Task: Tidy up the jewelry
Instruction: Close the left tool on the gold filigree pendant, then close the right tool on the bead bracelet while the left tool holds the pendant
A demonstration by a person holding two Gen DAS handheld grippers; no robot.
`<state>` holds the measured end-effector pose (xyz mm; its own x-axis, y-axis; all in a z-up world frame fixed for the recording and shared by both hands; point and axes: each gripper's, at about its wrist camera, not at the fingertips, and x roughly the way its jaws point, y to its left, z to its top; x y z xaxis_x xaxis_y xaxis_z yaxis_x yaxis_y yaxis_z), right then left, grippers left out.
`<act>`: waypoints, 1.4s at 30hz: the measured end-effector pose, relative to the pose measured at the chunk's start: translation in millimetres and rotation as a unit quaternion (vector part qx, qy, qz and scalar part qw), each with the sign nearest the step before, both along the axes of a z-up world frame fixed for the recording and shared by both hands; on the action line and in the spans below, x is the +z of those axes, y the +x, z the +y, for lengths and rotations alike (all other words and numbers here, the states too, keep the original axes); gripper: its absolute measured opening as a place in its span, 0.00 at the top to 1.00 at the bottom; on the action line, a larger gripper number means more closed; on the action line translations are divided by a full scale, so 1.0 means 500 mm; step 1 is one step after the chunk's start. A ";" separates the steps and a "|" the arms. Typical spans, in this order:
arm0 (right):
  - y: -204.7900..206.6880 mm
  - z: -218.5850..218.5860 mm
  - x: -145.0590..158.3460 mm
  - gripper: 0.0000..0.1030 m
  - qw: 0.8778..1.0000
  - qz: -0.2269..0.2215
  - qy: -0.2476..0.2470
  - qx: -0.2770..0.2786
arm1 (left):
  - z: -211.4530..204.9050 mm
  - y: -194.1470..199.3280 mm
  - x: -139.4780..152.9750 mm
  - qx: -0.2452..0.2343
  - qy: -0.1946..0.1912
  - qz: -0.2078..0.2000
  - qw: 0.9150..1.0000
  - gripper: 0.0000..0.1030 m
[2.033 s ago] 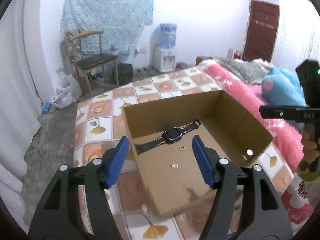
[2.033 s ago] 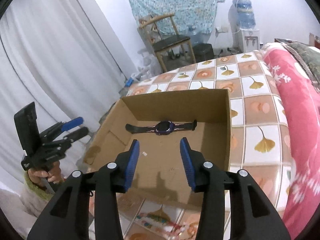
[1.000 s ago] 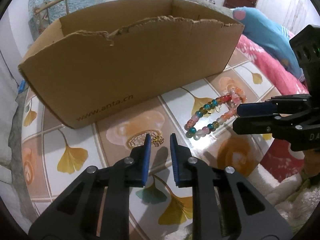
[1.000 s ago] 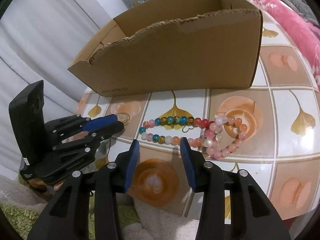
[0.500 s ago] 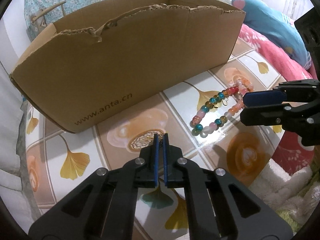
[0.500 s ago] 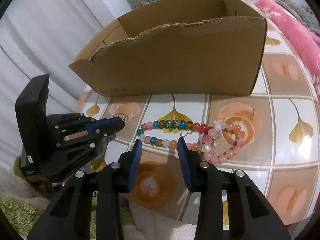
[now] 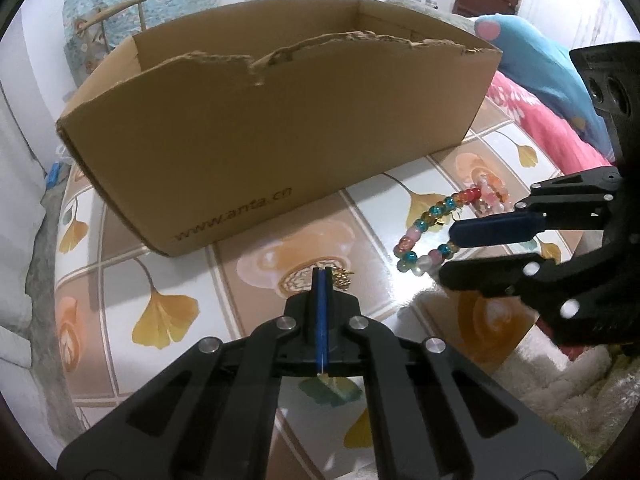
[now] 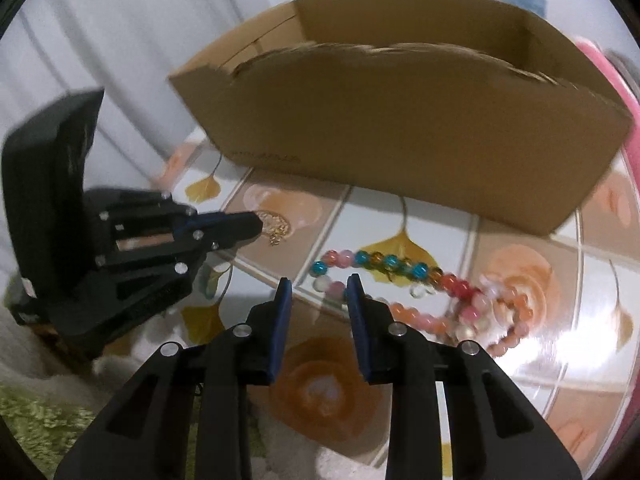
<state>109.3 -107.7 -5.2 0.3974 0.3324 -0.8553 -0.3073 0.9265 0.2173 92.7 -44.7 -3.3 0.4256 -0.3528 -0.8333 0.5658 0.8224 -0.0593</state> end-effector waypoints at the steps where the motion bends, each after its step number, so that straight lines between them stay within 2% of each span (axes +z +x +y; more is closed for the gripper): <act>1: 0.002 0.006 -0.001 0.73 1.000 -0.001 -0.007 0.005 | 0.004 0.001 0.001 0.000 -0.002 0.001 1.000 1.00; 6: 0.011 0.027 -0.011 0.73 0.999 -0.003 -0.050 0.019 | 0.014 -0.001 0.004 -0.001 -0.013 0.001 1.000 1.00; 9: 0.015 0.034 -0.021 0.85 0.997 -0.001 -0.073 0.021 | 0.018 0.000 0.004 -0.003 -0.023 0.005 1.000 1.00; 11: 0.017 0.031 -0.020 0.86 0.998 0.002 -0.068 0.019 | 0.022 0.000 0.003 -0.004 -0.030 0.009 0.999 1.00; 12: 0.016 0.029 -0.016 0.97 0.998 -0.002 -0.063 0.019 | 0.022 0.000 0.004 -0.005 -0.033 0.009 0.999 1.00; 14: 0.019 0.022 -0.003 0.99 0.999 -0.007 -0.050 0.013 | 0.024 -0.001 0.005 -0.006 -0.037 0.009 0.999 1.00; 20: 0.021 -0.028 0.041 0.99 0.999 -0.022 -0.017 -0.021 | 0.028 0.000 0.006 -0.007 -0.043 0.010 0.999 1.00; 22: 0.018 -0.042 0.051 0.99 0.999 -0.029 -0.023 -0.030 | 0.027 0.000 0.005 -0.007 -0.041 0.011 0.999 1.00; 31: 0.005 -0.136 0.025 0.97 0.994 0.004 -0.046 -0.097 | 0.012 0.000 -0.002 -0.005 -0.027 0.014 1.000 1.00; 35: 0.009 -0.143 0.020 0.79 0.993 0.000 -0.062 -0.097 | 0.006 -0.001 -0.005 -0.008 -0.021 0.016 1.000 1.00; 42: 0.010 -0.134 0.005 0.79 0.993 0.000 -0.086 -0.075 | -0.002 0.000 -0.008 -0.008 -0.016 0.018 1.000 1.00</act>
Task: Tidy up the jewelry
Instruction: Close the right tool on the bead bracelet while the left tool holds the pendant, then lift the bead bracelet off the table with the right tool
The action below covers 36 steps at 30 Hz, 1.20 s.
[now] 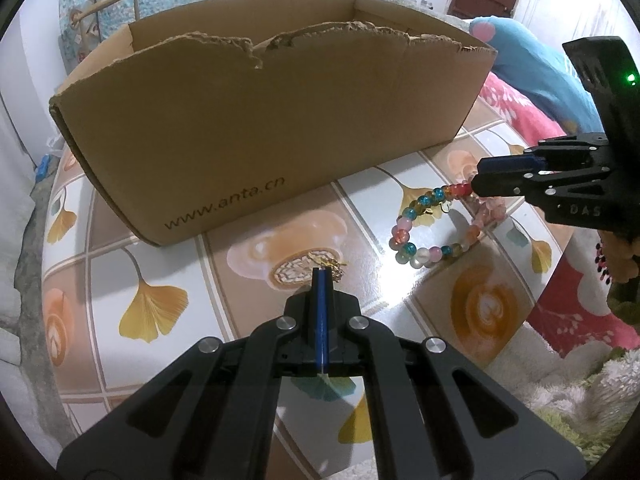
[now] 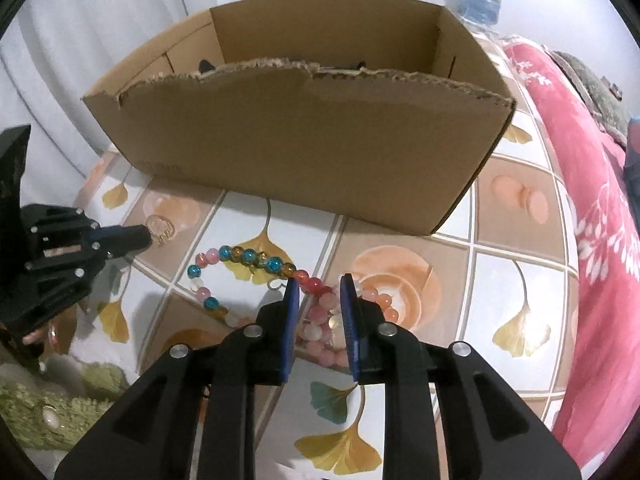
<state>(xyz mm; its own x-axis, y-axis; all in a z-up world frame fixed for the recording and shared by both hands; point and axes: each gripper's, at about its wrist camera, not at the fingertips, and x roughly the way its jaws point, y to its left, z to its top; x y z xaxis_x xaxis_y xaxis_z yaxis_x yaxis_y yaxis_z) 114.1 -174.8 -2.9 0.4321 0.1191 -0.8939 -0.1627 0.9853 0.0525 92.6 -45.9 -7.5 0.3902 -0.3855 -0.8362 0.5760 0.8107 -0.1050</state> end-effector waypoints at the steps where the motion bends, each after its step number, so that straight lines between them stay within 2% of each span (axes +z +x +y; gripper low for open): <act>1: 0.002 0.003 -0.005 0.79 1.000 0.002 -0.005 0.005 | -0.001 0.000 0.000 -0.001 0.001 0.000 1.000 1.00; 6: 0.013 0.018 -0.022 0.79 0.999 0.020 -0.030 0.025 | -0.002 0.000 -0.002 0.000 0.002 0.000 1.000 1.00; 14: 0.015 0.057 -0.030 0.80 0.996 0.021 -0.074 0.053 | 0.002 0.001 -0.005 0.005 0.000 0.001 1.000 1.00; 19: 0.014 0.067 -0.031 0.91 0.996 0.024 -0.068 0.048 | 0.003 0.000 -0.005 0.007 -0.002 -0.001 1.000 1.00; 25: 0.000 0.047 -0.006 0.91 0.999 0.006 -0.029 0.016 | 0.009 -0.003 -0.004 0.010 -0.002 -0.002 1.000 1.00; 30: -0.010 0.024 0.027 0.91 1.000 -0.014 -0.019 -0.011 | 0.008 -0.003 -0.003 0.008 -0.002 -0.003 1.000 1.00; 36: -0.009 -0.046 0.047 0.91 0.998 -0.026 -0.001 -0.061 | 0.008 -0.004 -0.006 0.006 -0.001 0.000 1.000 1.00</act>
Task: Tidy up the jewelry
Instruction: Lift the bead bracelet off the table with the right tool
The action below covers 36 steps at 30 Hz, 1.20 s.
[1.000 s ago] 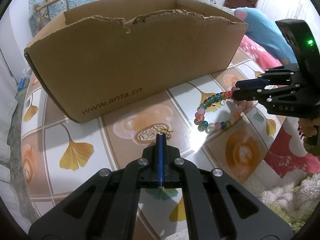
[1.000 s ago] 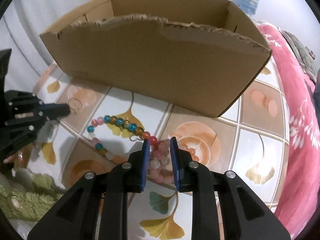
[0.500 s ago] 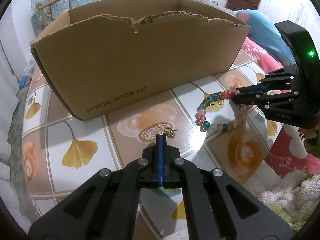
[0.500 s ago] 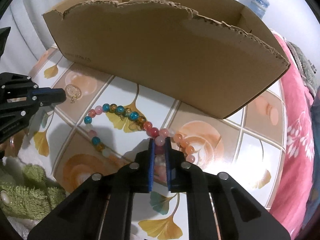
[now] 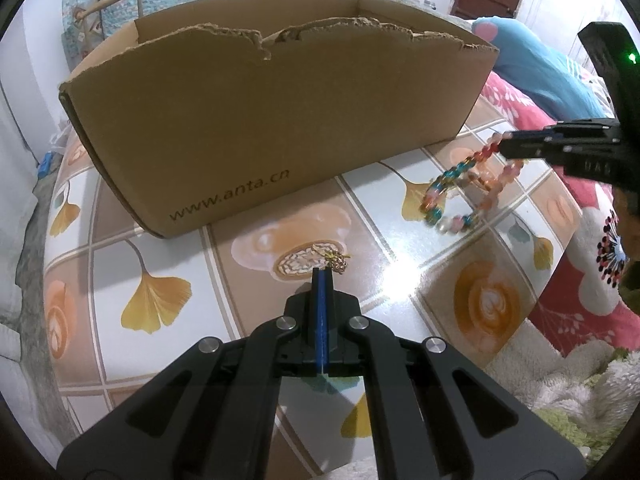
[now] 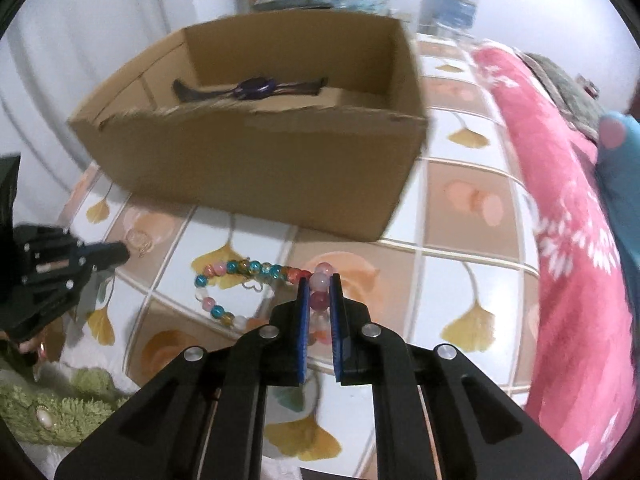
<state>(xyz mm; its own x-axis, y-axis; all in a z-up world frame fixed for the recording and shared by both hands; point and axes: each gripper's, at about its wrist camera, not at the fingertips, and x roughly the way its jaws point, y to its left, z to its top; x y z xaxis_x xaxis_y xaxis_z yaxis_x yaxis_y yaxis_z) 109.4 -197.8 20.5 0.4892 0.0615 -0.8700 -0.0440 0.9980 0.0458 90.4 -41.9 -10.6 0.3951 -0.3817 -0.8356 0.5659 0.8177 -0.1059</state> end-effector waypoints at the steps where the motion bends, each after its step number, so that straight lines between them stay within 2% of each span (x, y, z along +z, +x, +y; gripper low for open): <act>1: -0.002 -0.013 0.005 0.91 1.000 -0.002 0.012 -0.007 | 0.001 0.000 0.000 0.000 0.000 0.000 1.000 1.00; 6: -0.001 -0.048 0.007 0.91 0.998 -0.014 0.047 -0.025 | -0.002 0.001 -0.002 0.001 0.001 0.001 1.000 1.00; 12: -0.003 -0.033 0.057 0.91 0.994 -0.049 0.096 0.003 | -0.009 -0.001 -0.004 0.001 0.004 0.000 1.000 1.00; 16: -0.007 -0.036 0.090 0.91 0.992 -0.069 0.107 0.004 | -0.011 -0.004 -0.003 0.002 0.004 0.000 1.000 1.00; 19: -0.012 -0.049 0.113 0.91 0.991 -0.083 0.104 -0.005 | -0.011 -0.004 -0.003 0.002 0.003 0.000 1.000 1.00; 24: -0.016 -0.090 0.141 0.91 0.992 -0.102 0.063 -0.038 | -0.009 -0.005 -0.002 0.003 0.001 -0.001 1.000 1.00; 28: -0.011 -0.115 0.127 0.91 0.993 -0.096 0.031 -0.063 | -0.007 -0.006 -0.003 0.005 0.000 -0.001 1.000 1.00; 31: 0.000 -0.103 0.081 0.91 0.996 -0.070 -0.003 -0.061 | -0.003 -0.006 -0.004 0.005 -0.001 -0.001 1.000 1.00; 36: 0.013 -0.087 -0.004 0.91 0.998 -0.016 0.021 -0.052 | -0.001 -0.008 -0.003 0.005 0.001 0.000 1.000 1.00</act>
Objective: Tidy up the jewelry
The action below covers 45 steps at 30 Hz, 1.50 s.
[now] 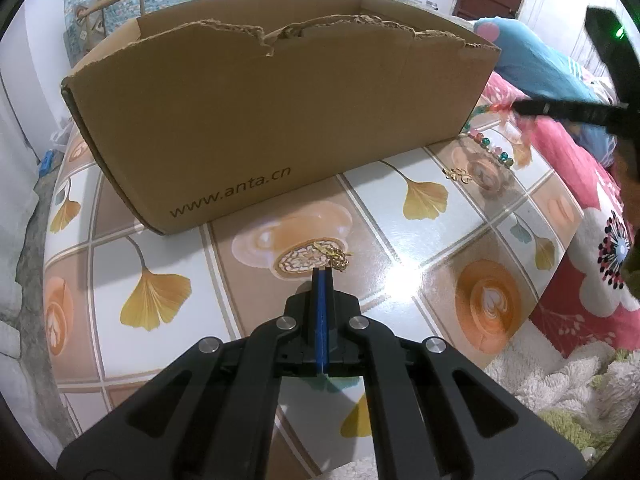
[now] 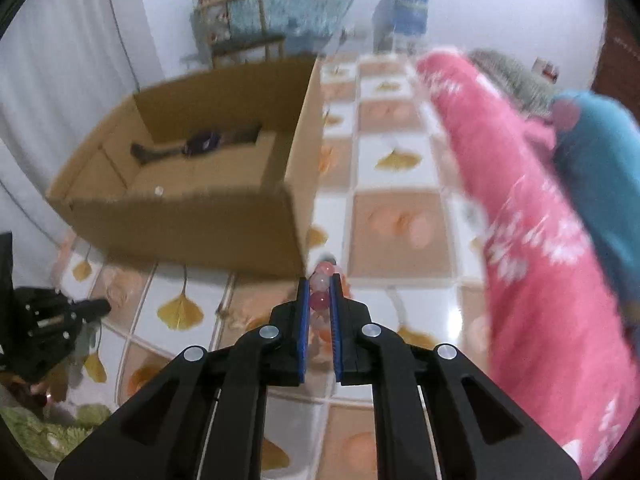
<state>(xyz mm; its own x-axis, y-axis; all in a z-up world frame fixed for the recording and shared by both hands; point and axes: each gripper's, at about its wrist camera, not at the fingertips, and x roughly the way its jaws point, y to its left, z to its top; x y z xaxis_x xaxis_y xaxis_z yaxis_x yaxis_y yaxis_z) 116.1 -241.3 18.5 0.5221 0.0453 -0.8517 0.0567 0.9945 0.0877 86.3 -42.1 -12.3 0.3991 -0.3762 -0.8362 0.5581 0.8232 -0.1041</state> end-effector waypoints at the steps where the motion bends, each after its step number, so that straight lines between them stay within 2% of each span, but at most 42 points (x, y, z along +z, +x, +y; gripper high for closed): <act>1: 0.002 0.003 -0.020 0.91 1.000 0.013 0.003 0.000 | 0.000 0.000 0.000 0.000 0.000 0.001 1.000 1.00; 5: 0.006 0.005 -0.061 0.88 0.999 0.045 0.003 -0.002 | -0.002 -0.002 0.003 -0.002 -0.001 0.001 1.000 1.00; 7: 0.001 -0.002 -0.061 0.75 0.999 0.046 0.006 -0.006 | -0.002 -0.003 0.003 -0.006 -0.003 0.002 1.000 0.98; 9: -0.006 -0.010 -0.047 0.54 0.999 0.032 0.013 -0.012 | -0.005 -0.006 0.005 -0.012 -0.005 0.001 1.000 0.89; 10: -0.011 -0.016 -0.037 0.53 0.999 0.023 0.018 -0.015 | -0.008 -0.009 0.006 -0.018 -0.006 -0.001 1.000 0.85; 15: -0.023 -0.029 -0.004 0.53 0.998 -0.007 0.052 -0.019 | -0.029 -0.014 0.006 -0.036 0.001 -0.007 0.999 0.80; 18: -0.027 -0.009 0.001 0.53 0.995 -0.020 0.095 0.018 | -0.038 -0.007 0.002 -0.038 0.012 -0.012 0.999 0.80; 21: -0.023 0.027 -0.018 0.54 0.990 -0.004 0.131 0.057 | -0.044 -0.003 0.002 -0.039 0.020 -0.015 0.999 0.80; 23: -0.018 0.044 -0.039 0.64 0.985 0.016 0.153 0.075 | -0.045 -0.001 0.002 -0.038 0.022 -0.015 0.999 0.80; 26: -0.011 0.052 -0.074 0.71 0.979 0.047 0.180 0.077 | -0.043 0.001 0.001 -0.037 0.023 -0.014 0.999 0.80; 30: -0.008 0.050 -0.099 0.72 0.983 0.067 0.157 0.061 | -0.041 0.002 0.003 -0.037 0.024 -0.012 0.999 0.80; 36: 0.000 0.019 -0.099 0.72 0.991 0.054 0.117 0.020 | -0.036 0.005 0.005 -0.036 0.019 -0.011 0.999 0.80; 39: 0.003 0.033 -0.094 0.72 0.991 0.044 0.123 0.039 | -0.035 0.005 0.005 -0.036 0.019 -0.011 0.999 0.80; 45: 0.016 0.091 -0.094 0.72 0.995 0.032 0.045 0.086 | -0.035 0.006 0.006 -0.037 0.019 -0.011 0.999 0.80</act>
<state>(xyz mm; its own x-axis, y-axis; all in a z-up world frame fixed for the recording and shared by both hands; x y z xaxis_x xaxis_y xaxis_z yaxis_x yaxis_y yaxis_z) 124.1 -195.6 -28.4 0.4441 0.2070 -0.8717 -0.1050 0.9783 0.1788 89.1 -59.8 -9.5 0.3897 -0.3736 -0.8418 0.6190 0.7830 -0.0610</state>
